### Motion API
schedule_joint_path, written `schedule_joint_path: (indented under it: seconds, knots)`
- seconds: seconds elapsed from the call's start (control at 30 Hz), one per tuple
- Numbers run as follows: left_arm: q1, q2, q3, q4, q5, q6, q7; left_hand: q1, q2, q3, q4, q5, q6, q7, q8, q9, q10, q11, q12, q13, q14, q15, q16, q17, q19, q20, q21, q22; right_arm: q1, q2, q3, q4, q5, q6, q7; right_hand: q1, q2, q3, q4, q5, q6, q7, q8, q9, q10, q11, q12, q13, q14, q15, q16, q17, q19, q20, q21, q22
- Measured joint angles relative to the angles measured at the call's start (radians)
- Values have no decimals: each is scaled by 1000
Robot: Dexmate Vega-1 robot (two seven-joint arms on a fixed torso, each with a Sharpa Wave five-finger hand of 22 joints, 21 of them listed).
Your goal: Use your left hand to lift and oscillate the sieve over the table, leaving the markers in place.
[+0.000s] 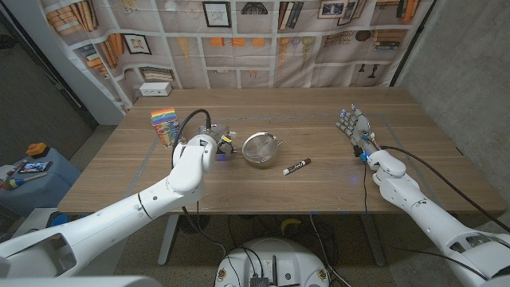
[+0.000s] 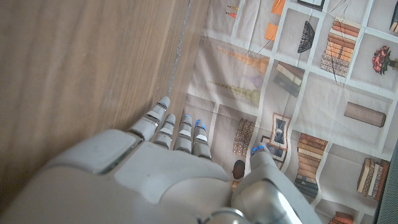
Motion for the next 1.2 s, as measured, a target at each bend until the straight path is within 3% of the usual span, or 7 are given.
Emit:
schedule_joint_path:
  seconds: [0.27,0.47,1.2]
  knots:
    - [-6,-22,-3,17,49,-4,-69,0,0,0,0,-1,0,0,0,3,0,0,0,0,0,0,0,0,0,0,0,0,0,2,0,2,1,0,0,0,0,0,0,0,0,0,0,0,0,0,0,0,0,0,0,0,0,0,0,0]
    - [5,-34,-20,22,68,-16,-70,0,0,0,0,-1,0,0,0,4,0,0,-1,0,0,0,0,0,0,0,0,0,0,3,0,3,2,2,0,0,0,0,0,0,0,0,0,0,0,0,0,0,0,0,0,0,0,0,0,0]
    - [105,-57,-104,12,54,-85,172,0,0,0,0,1,0,0,0,4,0,0,0,0,0,0,0,0,0,0,0,0,-10,0,4,-8,5,6,0,0,0,0,0,0,0,0,0,0,0,0,0,0,2,2,8,0,-4,4,0,0]
